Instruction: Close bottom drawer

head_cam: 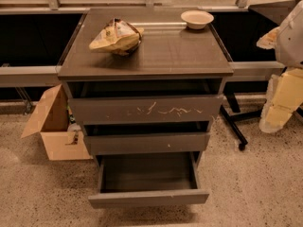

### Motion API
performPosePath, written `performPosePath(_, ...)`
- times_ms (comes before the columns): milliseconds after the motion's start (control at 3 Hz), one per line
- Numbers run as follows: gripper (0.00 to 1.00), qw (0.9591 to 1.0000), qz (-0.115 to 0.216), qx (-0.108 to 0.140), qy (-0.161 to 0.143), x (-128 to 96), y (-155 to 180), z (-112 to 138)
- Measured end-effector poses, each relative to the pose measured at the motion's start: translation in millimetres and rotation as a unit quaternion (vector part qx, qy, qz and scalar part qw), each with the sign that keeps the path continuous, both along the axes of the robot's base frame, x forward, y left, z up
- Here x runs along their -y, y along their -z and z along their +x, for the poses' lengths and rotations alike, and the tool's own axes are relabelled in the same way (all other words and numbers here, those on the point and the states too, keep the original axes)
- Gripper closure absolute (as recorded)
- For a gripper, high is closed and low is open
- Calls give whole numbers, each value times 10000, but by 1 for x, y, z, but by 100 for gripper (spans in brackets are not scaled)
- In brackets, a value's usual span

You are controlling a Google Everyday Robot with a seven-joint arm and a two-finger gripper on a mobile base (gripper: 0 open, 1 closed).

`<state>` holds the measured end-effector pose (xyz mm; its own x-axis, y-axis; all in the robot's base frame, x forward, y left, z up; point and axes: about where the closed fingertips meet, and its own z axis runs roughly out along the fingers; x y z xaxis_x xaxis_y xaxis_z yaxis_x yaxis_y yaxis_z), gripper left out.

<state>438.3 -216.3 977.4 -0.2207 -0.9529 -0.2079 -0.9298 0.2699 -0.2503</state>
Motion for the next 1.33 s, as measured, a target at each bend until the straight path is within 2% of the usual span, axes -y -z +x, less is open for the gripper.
performPosePath(333,0,10000,0,0,0,0,0,0)
performPosePath(667,0,9993,331,-107,-128,-8,31,6)
performPosePath(1000,0,9948,868,-283,-444,-29,79,12)
performPosePath(1333,0,9822,1586,-522,-863,-68,143,14)
